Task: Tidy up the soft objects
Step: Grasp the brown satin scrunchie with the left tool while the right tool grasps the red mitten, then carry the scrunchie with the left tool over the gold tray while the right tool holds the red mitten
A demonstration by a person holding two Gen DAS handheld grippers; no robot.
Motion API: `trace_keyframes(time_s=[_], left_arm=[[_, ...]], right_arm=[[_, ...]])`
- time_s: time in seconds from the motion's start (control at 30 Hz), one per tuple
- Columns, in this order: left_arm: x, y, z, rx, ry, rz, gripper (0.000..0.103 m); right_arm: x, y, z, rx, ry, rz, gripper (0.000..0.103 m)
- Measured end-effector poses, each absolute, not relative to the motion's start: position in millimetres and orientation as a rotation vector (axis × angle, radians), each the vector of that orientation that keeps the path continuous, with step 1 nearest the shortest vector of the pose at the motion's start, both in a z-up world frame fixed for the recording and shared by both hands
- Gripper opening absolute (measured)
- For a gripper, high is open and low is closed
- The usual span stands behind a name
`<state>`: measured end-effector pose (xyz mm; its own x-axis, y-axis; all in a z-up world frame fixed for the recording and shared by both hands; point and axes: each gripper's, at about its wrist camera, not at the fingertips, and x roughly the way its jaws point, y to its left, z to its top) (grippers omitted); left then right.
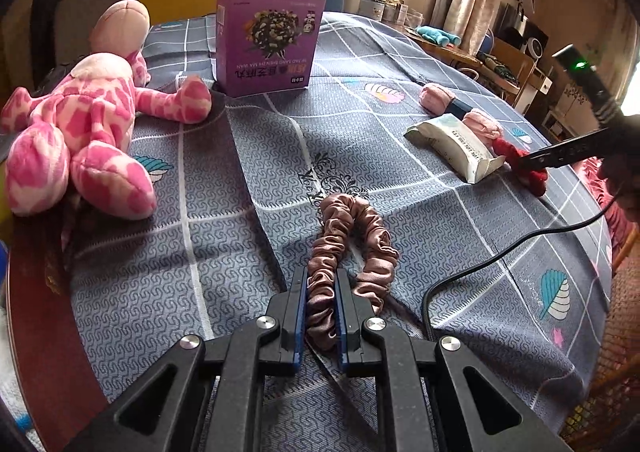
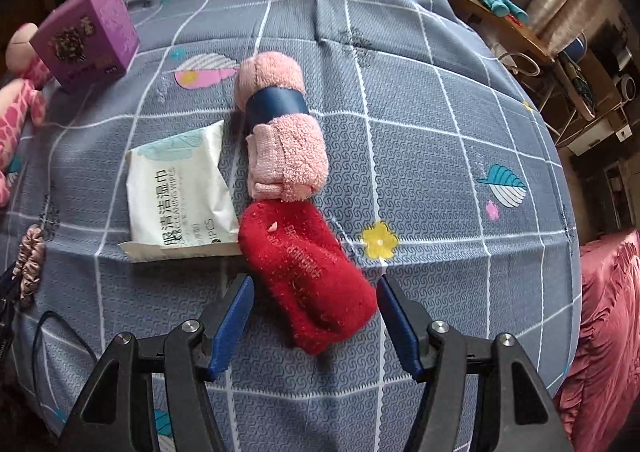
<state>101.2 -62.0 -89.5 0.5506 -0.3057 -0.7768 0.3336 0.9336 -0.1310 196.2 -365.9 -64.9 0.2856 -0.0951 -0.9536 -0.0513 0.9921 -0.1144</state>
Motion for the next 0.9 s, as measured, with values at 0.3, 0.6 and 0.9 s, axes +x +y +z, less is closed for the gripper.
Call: trace_keyframes(time_s=[0.3, 0.6, 0.9], left_arm=[[99.5, -61.2, -90.1, 0.023, 0.905, -0.368, 0.013], [99.7, -59.4, -90.1, 0.008, 0.905, -0.369, 0.013], [98.4, -61.8, -89.3, 0.025, 0.898, -0.360, 0.013]], right_arm=[[197.4, -369.0, -73.6, -0.120, 1.274, -0.052, 0.026], [149.8, -312.5, -52.0, -0.043, 1.246, 0.123, 0.026], [142.4, -249.6, -88.9, -0.066, 1.257, 0.189, 0.028]])
